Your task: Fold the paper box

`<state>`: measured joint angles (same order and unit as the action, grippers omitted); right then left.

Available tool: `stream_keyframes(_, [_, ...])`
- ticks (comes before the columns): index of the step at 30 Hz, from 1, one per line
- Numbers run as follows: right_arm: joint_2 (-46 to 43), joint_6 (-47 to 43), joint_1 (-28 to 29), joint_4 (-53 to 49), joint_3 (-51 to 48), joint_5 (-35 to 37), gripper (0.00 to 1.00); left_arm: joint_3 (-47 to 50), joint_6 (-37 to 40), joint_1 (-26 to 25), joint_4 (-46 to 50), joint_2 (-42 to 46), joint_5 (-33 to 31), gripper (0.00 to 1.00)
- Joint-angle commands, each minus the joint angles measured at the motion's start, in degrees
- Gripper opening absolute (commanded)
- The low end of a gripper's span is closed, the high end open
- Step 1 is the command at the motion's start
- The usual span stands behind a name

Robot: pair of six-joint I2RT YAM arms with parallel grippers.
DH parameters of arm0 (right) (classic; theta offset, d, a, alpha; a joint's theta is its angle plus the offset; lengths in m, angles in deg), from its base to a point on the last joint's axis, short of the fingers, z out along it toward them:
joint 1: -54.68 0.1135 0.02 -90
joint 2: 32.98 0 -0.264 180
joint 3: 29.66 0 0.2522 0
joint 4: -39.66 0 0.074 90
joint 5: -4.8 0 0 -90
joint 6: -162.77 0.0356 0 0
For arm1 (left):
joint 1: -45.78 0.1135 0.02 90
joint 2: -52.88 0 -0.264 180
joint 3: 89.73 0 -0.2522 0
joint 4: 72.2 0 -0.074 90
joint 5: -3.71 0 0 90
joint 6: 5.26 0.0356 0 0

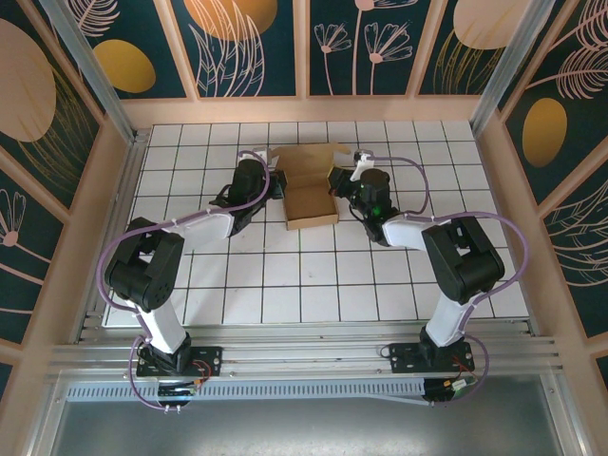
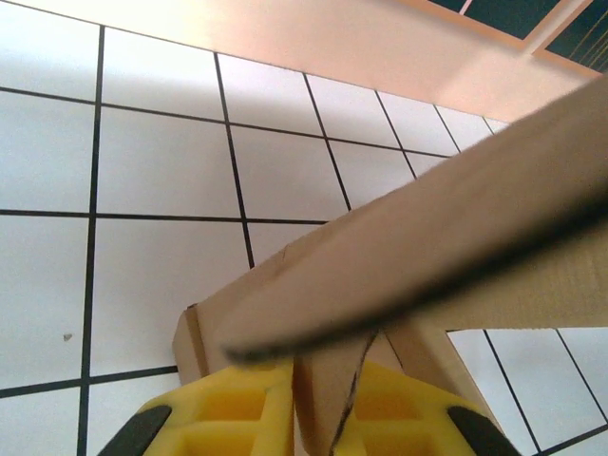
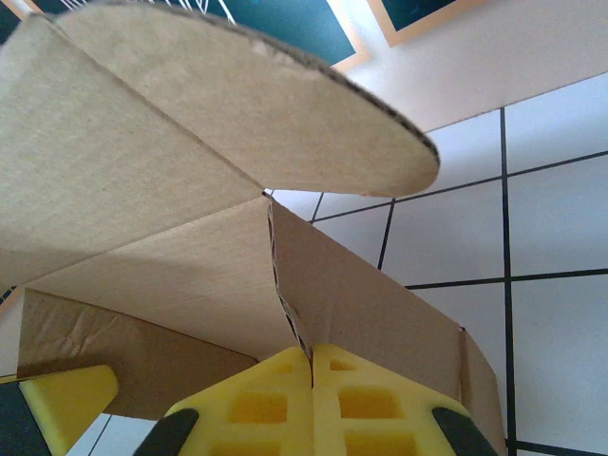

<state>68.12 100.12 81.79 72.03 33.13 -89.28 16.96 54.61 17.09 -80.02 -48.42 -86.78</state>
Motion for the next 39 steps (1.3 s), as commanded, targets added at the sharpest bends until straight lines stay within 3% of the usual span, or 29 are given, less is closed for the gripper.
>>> stream_keyframes(1, [2.13, -0.20, 1.10, -11.35, -3.43, -0.66, 0.04, 2.71, -3.14, -1.93, 2.15, 0.62, 3.92, 0.13])
stream_keyframes(13, [0.70, -0.20, 1.26, -10.47, -6.10, -1.20, 0.05, 8.44, -6.33, -2.87, -1.85, 1.60, 5.57, 0.14])
stream_keyframes(25, [-2.98, -1.31, 1.37, -13.56, -3.74, -0.51, 0.05, 2.05, -10.33, -2.86, -2.85, -2.68, 7.26, 0.13])
stream_keyframes(39, [-6.40, -2.57, 1.54, -18.49, -0.30, -0.76, 0.05, -0.19, -9.50, -2.86, -5.20, -6.91, 5.70, 0.13])
